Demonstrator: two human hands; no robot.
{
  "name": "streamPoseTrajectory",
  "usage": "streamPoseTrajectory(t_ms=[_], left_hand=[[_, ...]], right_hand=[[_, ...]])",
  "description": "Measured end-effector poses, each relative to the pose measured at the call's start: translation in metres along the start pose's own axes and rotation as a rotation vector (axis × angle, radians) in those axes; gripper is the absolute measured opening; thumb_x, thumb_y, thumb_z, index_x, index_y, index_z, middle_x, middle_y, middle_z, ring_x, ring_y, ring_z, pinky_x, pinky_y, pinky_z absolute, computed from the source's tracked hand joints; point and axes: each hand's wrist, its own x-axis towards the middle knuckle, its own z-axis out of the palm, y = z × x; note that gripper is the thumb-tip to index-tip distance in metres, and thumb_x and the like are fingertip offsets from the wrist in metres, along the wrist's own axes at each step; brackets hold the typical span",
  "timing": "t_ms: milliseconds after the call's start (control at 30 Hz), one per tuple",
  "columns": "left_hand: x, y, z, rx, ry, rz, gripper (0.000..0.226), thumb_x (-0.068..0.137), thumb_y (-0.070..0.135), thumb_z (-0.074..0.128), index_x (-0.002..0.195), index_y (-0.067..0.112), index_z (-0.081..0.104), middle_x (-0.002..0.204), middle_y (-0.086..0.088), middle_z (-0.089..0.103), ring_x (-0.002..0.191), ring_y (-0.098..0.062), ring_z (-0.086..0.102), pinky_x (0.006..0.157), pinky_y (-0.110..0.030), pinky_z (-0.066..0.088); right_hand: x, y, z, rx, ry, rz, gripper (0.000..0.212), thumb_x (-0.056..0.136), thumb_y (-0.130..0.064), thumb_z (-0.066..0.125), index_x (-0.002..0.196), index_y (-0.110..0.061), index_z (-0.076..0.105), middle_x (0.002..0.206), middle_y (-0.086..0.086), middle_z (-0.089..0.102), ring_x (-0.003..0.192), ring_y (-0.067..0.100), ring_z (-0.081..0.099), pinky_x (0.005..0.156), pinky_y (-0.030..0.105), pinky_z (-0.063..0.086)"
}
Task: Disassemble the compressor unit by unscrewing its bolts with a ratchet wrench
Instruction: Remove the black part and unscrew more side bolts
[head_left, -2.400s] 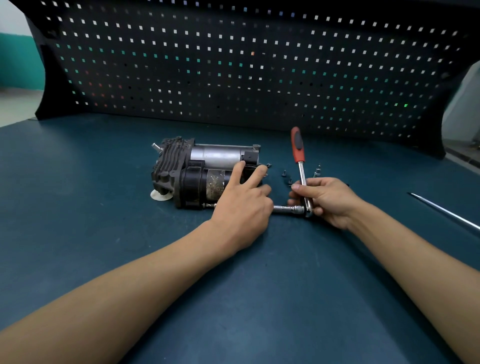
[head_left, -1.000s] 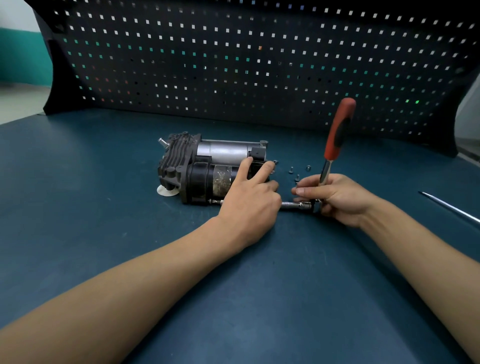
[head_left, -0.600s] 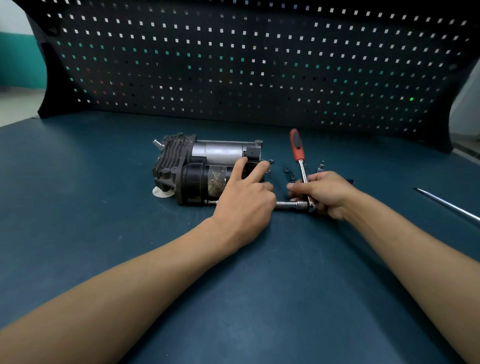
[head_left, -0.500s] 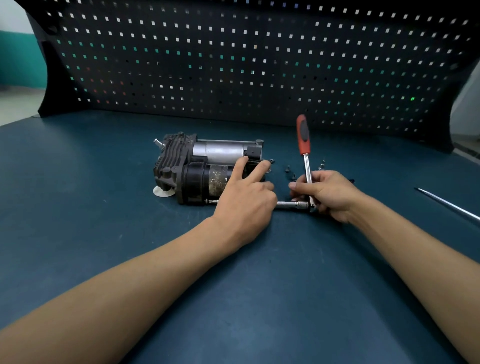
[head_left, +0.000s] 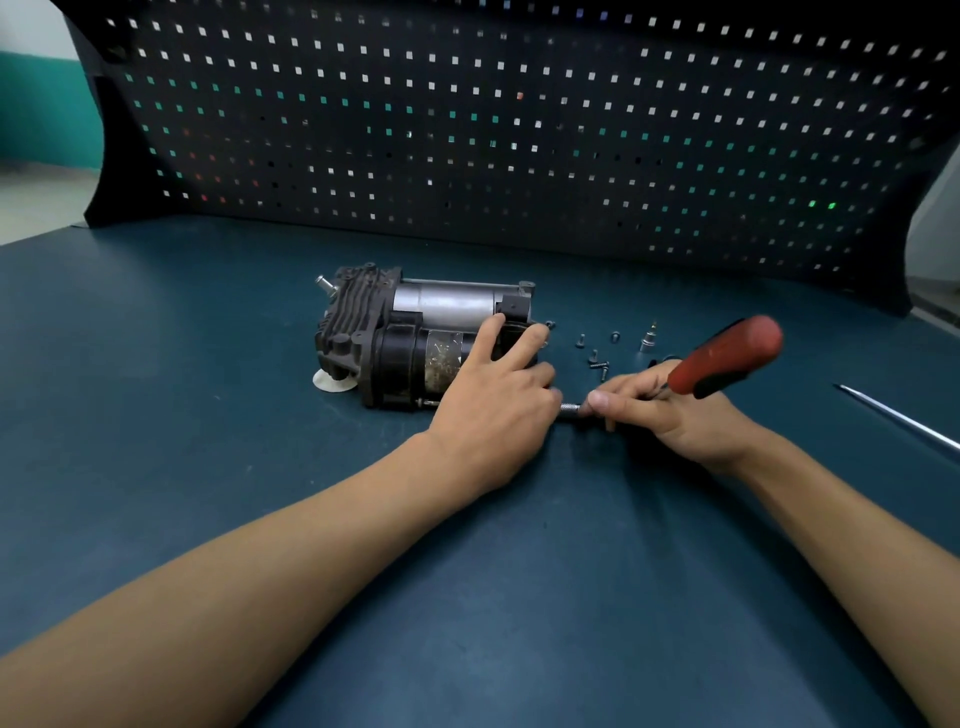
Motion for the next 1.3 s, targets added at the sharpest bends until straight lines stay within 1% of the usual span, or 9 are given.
streamPoseTrajectory(t_ms=[67,167,267,400,567,700,800,967,1300], left_hand=[[-0.004,-0.008,-0.004,-0.104,0.105,0.024,0.036,0.093,0.025,0.045,0.126,0.029,0.059,0.137,0.003,0.053,0.143,-0.025,0.026,0.117,-0.05,0.016],[-0.016,-0.039,-0.014,-0.23,0.17,-0.075,0.071,0.073,0.033,0.061,0.142,0.03,0.046,0.153,-0.003,0.037,0.143,-0.028,0.027,0.117,-0.05,0.021],[-0.034,-0.084,-0.016,-0.242,-0.04,-0.275,0.095,0.069,0.045,0.068,0.153,0.033,0.024,0.16,0.0,0.022,0.149,-0.023,0.01,0.122,-0.049,0.008],[-0.051,-0.116,-0.012,-0.284,-0.293,-0.416,0.113,0.065,0.046,0.076,0.156,0.036,0.009,0.162,0.008,0.011,0.149,-0.02,0.006,0.122,-0.046,0.011],[-0.052,-0.108,-0.004,-0.268,-0.269,-0.459,0.113,0.066,0.058,0.071,0.154,0.044,0.002,0.162,0.007,0.007,0.147,-0.02,0.006,0.119,-0.046,0.018],[-0.058,-0.101,0.0,-0.273,-0.202,-0.517,0.109,0.061,0.068,0.06,0.152,0.049,0.003,0.162,0.002,0.009,0.147,-0.024,0.009,0.118,-0.047,0.02],[-0.06,-0.092,0.003,-0.261,-0.141,-0.554,0.108,0.055,0.07,0.049,0.153,0.046,0.009,0.16,-0.002,0.016,0.145,-0.026,0.014,0.116,-0.048,0.023],[-0.06,-0.079,0.006,-0.232,-0.065,-0.63,0.102,0.058,0.069,0.048,0.151,0.044,0.016,0.156,-0.004,0.023,0.142,-0.029,0.021,0.114,-0.048,0.026],[-0.062,-0.074,0.01,-0.245,-0.061,-0.678,0.097,0.069,0.061,0.063,0.15,0.047,0.013,0.155,-0.005,0.023,0.143,-0.028,0.019,0.113,-0.048,0.027]], right_hand=[[0.001,0.002,-0.001,-0.006,0.012,0.008,0.047,0.077,-0.045,0.073,0.057,-0.003,0.065,0.09,0.013,0.075,0.093,0.024,0.068,0.086,0.031,0.047],[0.001,0.003,-0.001,-0.005,-0.008,0.028,0.057,0.078,-0.052,0.076,0.053,-0.003,0.058,0.089,0.011,0.076,0.089,0.018,0.069,0.08,0.024,0.047],[0.0,0.0,0.0,-0.001,-0.024,0.03,0.055,0.076,-0.057,0.073,0.049,-0.012,0.056,0.09,0.007,0.077,0.089,0.013,0.069,0.077,0.019,0.045],[-0.001,-0.004,0.002,-0.04,-0.001,0.024,0.045,0.081,-0.051,0.069,0.045,-0.025,0.061,0.092,0.017,0.075,0.1,0.042,0.062,0.091,0.049,0.048],[-0.001,-0.004,0.004,-0.012,0.013,0.026,0.055,0.084,-0.051,0.073,0.048,-0.013,0.057,0.089,0.015,0.075,0.097,0.036,0.066,0.092,0.049,0.048],[-0.001,0.0,0.002,0.006,-0.013,0.008,0.06,0.084,-0.048,0.069,0.069,0.01,0.065,0.071,-0.007,0.072,0.072,0.007,0.061,0.071,0.018,0.044],[0.0,0.005,0.0,0.014,0.005,-0.001,0.073,0.085,-0.051,0.068,0.079,0.021,0.061,0.06,-0.016,0.066,0.078,0.001,0.066,0.071,0.009,0.044],[0.002,0.006,0.0,0.01,0.051,0.04,0.047,0.08,-0.058,0.064,0.076,-0.014,0.08,0.047,-0.017,0.049,0.069,0.001,0.065,0.069,0.007,0.045],[0.003,0.006,0.003,0.007,0.101,0.057,0.046,0.081,-0.058,0.063,0.075,-0.016,0.08,0.045,-0.022,0.051,0.06,-0.006,0.059,0.066,0.009,0.044]])
